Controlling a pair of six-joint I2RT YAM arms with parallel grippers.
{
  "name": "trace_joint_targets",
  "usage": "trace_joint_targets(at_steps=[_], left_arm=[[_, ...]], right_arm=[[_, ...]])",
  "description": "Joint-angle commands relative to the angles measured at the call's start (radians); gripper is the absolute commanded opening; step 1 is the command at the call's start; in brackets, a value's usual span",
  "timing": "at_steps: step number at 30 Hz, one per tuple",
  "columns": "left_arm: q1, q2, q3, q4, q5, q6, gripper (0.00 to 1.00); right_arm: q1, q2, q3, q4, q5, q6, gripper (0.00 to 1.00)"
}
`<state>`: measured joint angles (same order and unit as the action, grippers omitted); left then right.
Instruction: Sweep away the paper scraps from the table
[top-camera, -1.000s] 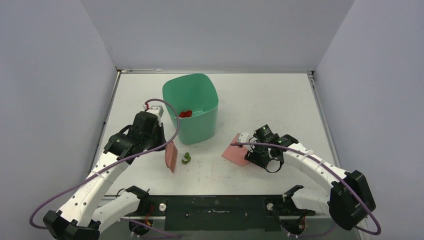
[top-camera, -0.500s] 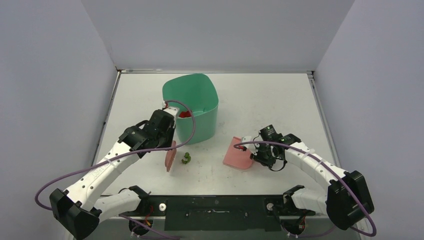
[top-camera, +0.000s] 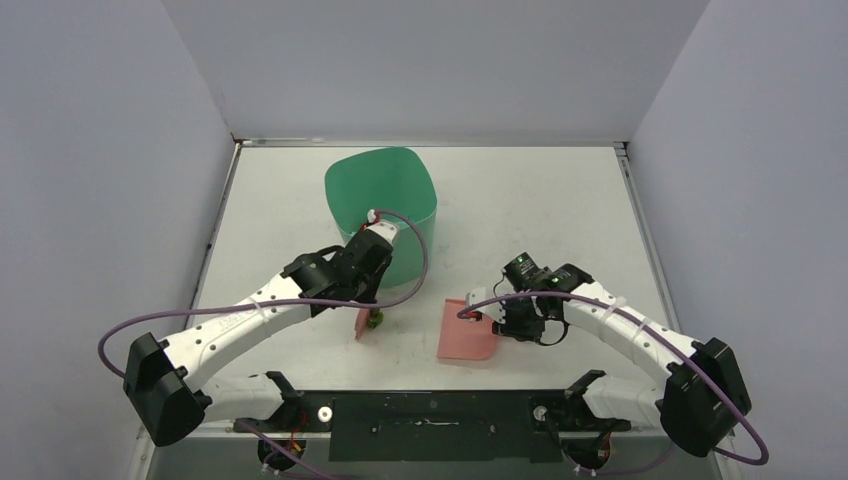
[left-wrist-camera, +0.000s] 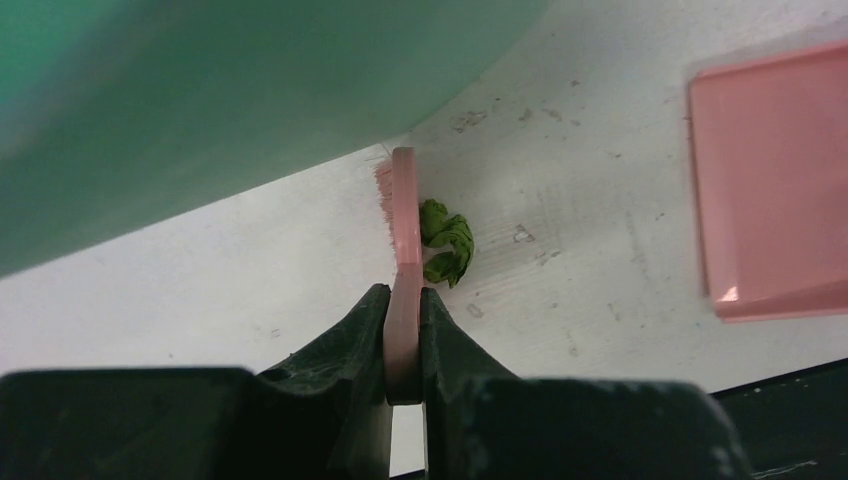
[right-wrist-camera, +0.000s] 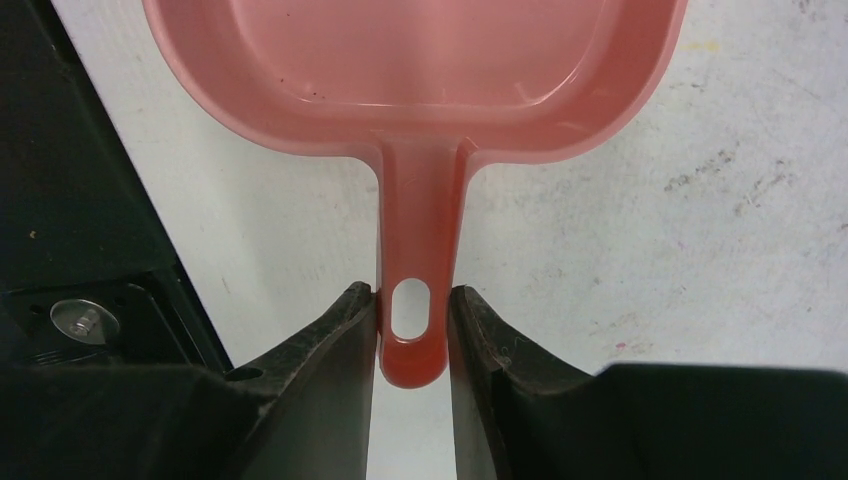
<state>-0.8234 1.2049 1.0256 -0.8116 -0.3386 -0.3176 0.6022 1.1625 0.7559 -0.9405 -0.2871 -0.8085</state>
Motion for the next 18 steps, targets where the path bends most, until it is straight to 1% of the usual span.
trace_joint_targets(at_steps=[1,6,10,12,15,18], left_arm=[[-0.066,0.024,0.028,0.051,-0.022,-0.159,0.00],[-0.125,0.044,0.058,0.118,0.048,-0.240,0.00],[-0.150,0.085,0.065,0.224,0.149,-0.266,0.00],[-0.165,0.109,0.088,0.255,0.178,-0.282,0.00],[-0.201,0.119,0.124,0.295,0.176,-0.289,0.00],[-0.215,0.105,0.178,0.268,0.160,-0.271,0.00]], right_arm=[[0.046,0.029,0.025,0.014,0.025,0.045,0.10],[0.104,0.051,0.022,0.052,0.093,0.090,0.10],[0.131,0.089,0.044,0.055,0.098,0.107,0.10],[0.143,0.095,0.051,0.056,0.086,0.115,0.10],[0.151,0.091,0.050,0.058,0.071,0.121,0.10],[0.151,0.065,0.030,0.069,0.079,0.121,0.09]])
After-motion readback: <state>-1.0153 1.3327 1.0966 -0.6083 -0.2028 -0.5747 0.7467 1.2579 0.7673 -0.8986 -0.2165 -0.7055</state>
